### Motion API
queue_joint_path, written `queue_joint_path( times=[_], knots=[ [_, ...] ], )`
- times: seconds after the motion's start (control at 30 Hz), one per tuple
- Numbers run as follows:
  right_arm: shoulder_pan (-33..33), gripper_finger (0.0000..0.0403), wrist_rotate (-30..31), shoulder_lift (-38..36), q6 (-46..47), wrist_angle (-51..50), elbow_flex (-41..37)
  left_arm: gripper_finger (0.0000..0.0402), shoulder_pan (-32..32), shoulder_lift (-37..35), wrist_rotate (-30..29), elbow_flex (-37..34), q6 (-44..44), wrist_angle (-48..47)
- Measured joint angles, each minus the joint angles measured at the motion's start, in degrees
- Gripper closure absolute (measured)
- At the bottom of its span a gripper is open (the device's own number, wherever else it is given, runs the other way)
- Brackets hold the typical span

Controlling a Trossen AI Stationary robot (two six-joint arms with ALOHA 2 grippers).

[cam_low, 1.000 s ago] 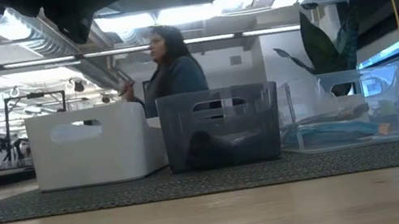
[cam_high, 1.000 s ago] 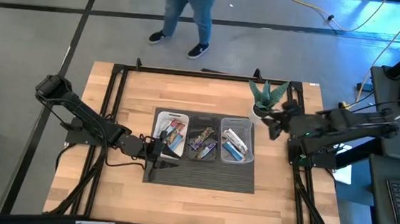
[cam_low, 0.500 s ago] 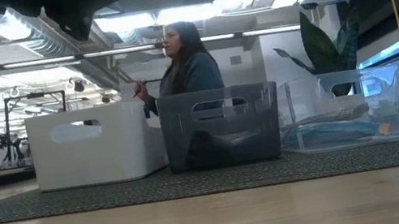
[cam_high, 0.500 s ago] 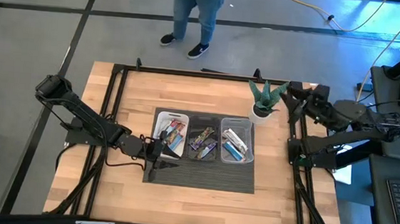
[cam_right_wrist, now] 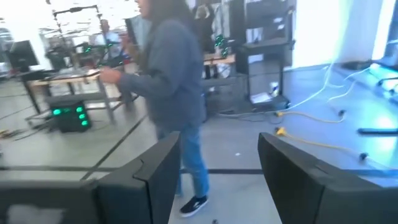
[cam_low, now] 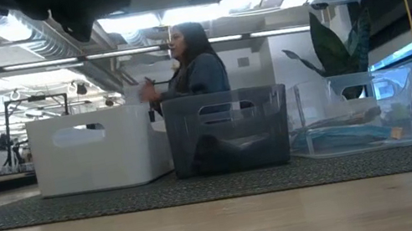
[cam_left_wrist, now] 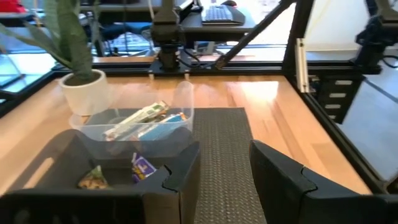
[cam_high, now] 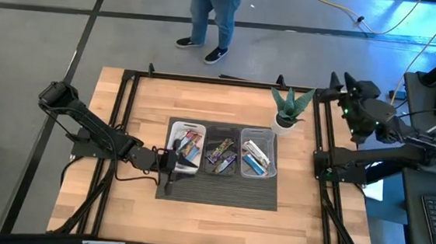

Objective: Pick and place Granola Bars by type
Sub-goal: Put the yellow granola bar into the transparent bin

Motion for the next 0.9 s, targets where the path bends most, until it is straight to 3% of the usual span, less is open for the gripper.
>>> queue_joint_path(
  times=[0.3,0.47,0.8,0.9],
  knots=[
    [-10.6,0.0187,-1.1,3.7,-5.7,1.9,0.0,0.0272,0.0,0.0,-2.3,0.0,0.0,0.0],
    [-17.4,0.0187,-6.6,8.6,-6.2,1.9,0.0,0.0270,0.0,0.0,-2.3,0.0,0.0,0.0],
    [-34.8,0.0187,-21.6,16.6,1.3,-2.2,0.5,0.0270,0.0,0.0,-2.3,0.0,0.0,0.0],
    [-41.3,0.0187,-31.8,18.5,5.6,-6.2,2.6,0.0271,0.0,0.0,-2.3,0.0,0.0,0.0]
  ],
)
